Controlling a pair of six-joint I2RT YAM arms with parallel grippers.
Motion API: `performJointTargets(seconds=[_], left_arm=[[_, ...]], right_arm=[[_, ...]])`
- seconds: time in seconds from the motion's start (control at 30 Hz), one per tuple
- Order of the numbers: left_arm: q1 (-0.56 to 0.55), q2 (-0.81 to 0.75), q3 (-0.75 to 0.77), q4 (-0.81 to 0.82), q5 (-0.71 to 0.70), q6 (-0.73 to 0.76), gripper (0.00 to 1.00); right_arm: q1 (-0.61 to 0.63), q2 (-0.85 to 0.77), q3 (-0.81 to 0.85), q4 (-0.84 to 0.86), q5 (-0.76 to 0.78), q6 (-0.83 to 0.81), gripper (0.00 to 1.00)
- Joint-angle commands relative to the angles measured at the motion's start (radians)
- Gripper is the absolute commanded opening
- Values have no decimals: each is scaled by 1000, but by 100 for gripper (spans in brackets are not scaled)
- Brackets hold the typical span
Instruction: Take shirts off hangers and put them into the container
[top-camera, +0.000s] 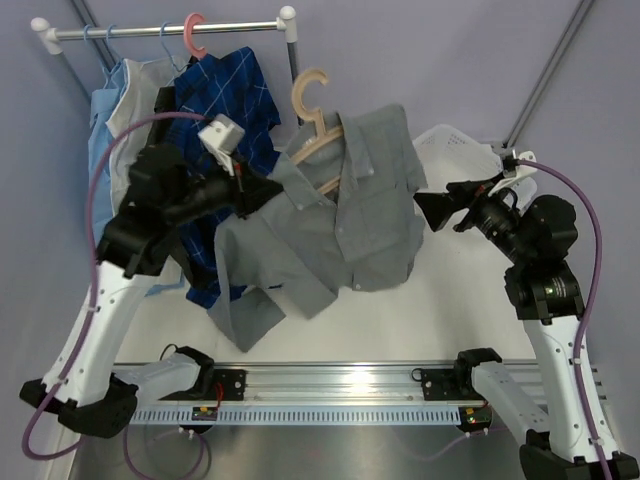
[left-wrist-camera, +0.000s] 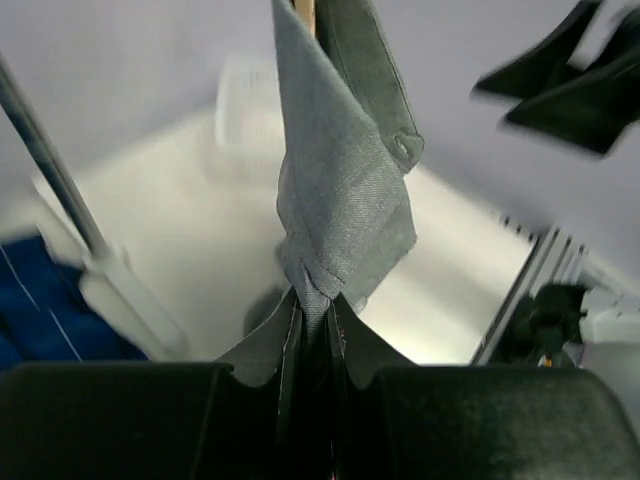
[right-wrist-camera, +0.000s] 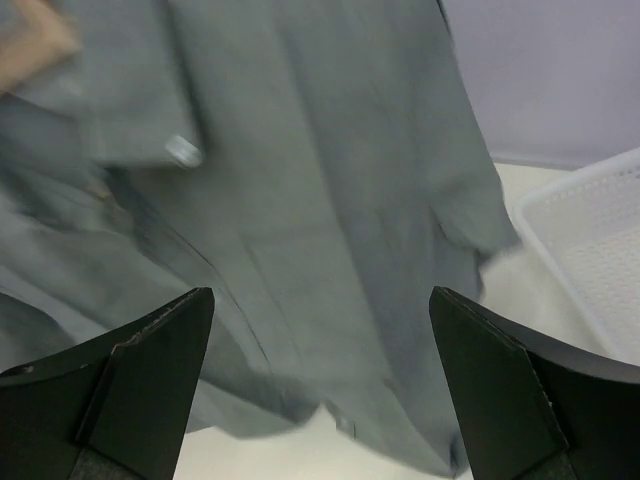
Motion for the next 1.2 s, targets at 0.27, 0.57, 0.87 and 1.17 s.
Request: performJointTargets(seconds=[0.27, 0.57, 0.87, 1.17], left_arm=[[-185, -113, -377, 226, -336, -38, 0], [-213, -156, -434, 223, -373, -38, 0], [-214, -119, -446, 223, -390, -40, 0], [-221, -128, -442, 222, -358, -46, 0]], right_arm=[[367, 179, -24, 134, 297, -85, 100], [461, 445, 45, 206, 363, -50, 82], [498, 445, 77, 222, 334, -36, 79], [498, 548, 117, 239, 344, -34, 68]])
